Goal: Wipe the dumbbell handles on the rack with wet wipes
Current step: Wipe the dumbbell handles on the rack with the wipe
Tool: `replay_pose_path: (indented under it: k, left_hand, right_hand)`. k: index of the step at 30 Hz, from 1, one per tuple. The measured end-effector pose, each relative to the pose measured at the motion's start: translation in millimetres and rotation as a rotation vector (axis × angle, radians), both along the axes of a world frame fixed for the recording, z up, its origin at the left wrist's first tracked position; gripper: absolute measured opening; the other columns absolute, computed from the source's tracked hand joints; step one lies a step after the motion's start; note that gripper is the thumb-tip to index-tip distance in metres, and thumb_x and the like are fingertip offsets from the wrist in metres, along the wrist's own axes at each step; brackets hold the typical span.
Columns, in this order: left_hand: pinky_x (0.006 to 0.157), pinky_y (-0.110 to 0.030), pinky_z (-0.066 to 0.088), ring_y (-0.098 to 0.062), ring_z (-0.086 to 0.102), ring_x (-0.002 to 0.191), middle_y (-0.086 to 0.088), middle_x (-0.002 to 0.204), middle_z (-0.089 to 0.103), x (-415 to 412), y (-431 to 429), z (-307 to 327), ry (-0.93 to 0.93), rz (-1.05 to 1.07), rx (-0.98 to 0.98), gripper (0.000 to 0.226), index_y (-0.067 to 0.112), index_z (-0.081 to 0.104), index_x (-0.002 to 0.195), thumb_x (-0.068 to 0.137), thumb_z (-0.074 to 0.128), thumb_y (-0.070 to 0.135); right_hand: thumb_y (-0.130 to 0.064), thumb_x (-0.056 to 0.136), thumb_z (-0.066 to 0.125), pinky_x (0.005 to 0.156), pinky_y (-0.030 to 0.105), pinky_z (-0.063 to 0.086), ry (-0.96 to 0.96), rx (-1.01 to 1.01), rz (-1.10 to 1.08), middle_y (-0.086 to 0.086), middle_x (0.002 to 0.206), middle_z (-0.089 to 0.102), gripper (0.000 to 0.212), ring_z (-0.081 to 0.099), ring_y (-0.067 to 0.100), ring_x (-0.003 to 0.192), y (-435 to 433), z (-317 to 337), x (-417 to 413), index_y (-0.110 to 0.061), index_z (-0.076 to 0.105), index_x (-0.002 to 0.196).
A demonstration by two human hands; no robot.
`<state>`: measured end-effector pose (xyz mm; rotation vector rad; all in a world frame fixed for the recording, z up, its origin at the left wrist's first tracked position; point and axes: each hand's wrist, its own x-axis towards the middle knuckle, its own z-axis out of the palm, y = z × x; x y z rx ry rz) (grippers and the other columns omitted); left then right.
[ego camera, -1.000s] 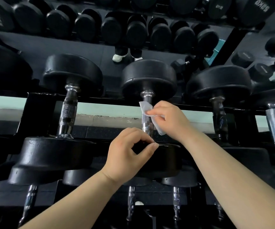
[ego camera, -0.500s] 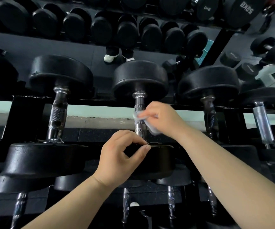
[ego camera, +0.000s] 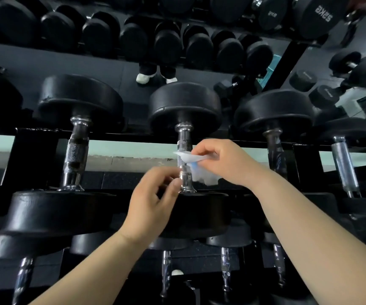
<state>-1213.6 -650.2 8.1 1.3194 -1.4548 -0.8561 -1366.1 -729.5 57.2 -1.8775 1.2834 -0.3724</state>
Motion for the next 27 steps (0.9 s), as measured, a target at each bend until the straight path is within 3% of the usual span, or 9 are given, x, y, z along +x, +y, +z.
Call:
replay_pose_path:
  k: [4,7,10,14,16,18,21,24,27]
  left_hand:
    - [0.089,0.003,0.03,0.025,0.04,0.102,0.025,0.115,0.045,13,-12,15,0.03,-0.016,0.145,0.057,0.047,0.038,0.108,0.076,0.069,0.013]
    - [0.071,0.003,0.036,0.022,0.051,0.079,0.024,0.092,0.058,14,-22,35,-0.047,-0.196,0.233,0.039,0.045,0.052,0.089,0.075,0.07,0.013]
    - [0.049,-0.009,0.037,0.0,0.05,0.051,0.011,0.06,0.055,16,-26,45,-0.111,-0.085,0.262,0.019,0.026,0.056,0.066,0.078,0.067,0.018]
    - [0.048,-0.008,0.035,-0.006,0.046,0.051,0.005,0.06,0.051,35,-32,46,-0.082,0.248,0.212,0.011,0.009,0.056,0.071,0.081,0.062,0.011]
    - [0.048,-0.006,0.034,-0.007,0.043,0.052,0.006,0.054,0.048,39,-40,46,-0.165,0.285,0.189,0.013,-0.005,0.054,0.078,0.081,0.057,0.008]
    - [0.049,-0.007,0.033,-0.009,0.042,0.055,0.005,0.054,0.046,33,-51,42,-0.249,0.271,0.173,0.014,-0.003,0.05,0.079,0.082,0.055,0.009]
    - [0.049,-0.012,0.028,-0.013,0.039,0.06,0.01,0.062,0.04,16,-73,35,-0.367,0.175,0.177,0.018,0.017,0.044,0.07,0.085,0.053,0.012]
    - [0.053,-0.031,0.023,-0.018,0.038,0.06,0.008,0.064,0.034,-2,-88,25,-0.516,-0.007,0.178,0.04,0.019,0.032,0.054,0.087,0.053,0.014]
    - [0.062,-0.024,0.028,-0.015,0.042,0.067,0.008,0.076,0.039,-9,-92,14,-0.412,-0.086,0.251,0.046,0.017,0.033,0.048,0.089,0.054,0.022]
  right_hand:
    - [0.001,0.08,0.06,0.067,0.003,0.039,-0.136,0.062,-0.033,-0.015,0.07,0.056,0.031,0.053,-0.011,0.065,16,11,-2,-0.026,0.05,0.068]
    - [-0.004,0.079,0.063,0.069,-0.002,0.035,-0.203,0.047,-0.075,-0.018,0.084,0.054,0.028,0.05,-0.016,0.075,25,14,6,-0.026,0.053,0.065]
    - [-0.008,0.078,0.066,0.076,0.0,0.034,-0.241,-0.009,-0.161,-0.019,0.094,0.048,0.027,0.048,-0.012,0.084,31,11,9,-0.032,0.056,0.072]
    - [-0.017,0.083,0.061,0.076,0.006,0.036,-0.168,-0.013,-0.337,-0.015,0.098,0.048,0.021,0.046,-0.005,0.087,47,-7,3,-0.036,0.052,0.083]
    - [-0.016,0.086,0.056,0.069,0.006,0.038,-0.197,0.013,-0.503,-0.011,0.091,0.053,0.015,0.047,-0.003,0.08,56,-20,4,-0.03,0.054,0.082]
    - [-0.014,0.089,0.051,0.062,0.008,0.038,-0.307,0.072,-0.667,-0.008,0.075,0.054,0.02,0.048,0.0,0.07,63,-28,9,-0.025,0.054,0.073]
    - [-0.012,0.09,0.047,0.054,0.003,0.036,-0.371,0.086,-0.769,-0.006,0.066,0.053,0.025,0.047,0.004,0.063,66,-30,12,-0.024,0.055,0.07]
    - [-0.01,0.09,0.045,0.051,0.007,0.037,-0.378,0.096,-0.775,-0.004,0.065,0.053,0.025,0.047,0.009,0.062,66,-30,11,-0.023,0.058,0.071]
    - [-0.011,0.09,0.044,0.053,0.013,0.038,-0.371,0.124,-0.77,0.0,0.069,0.055,0.023,0.048,0.014,0.068,66,-31,11,-0.02,0.06,0.075]
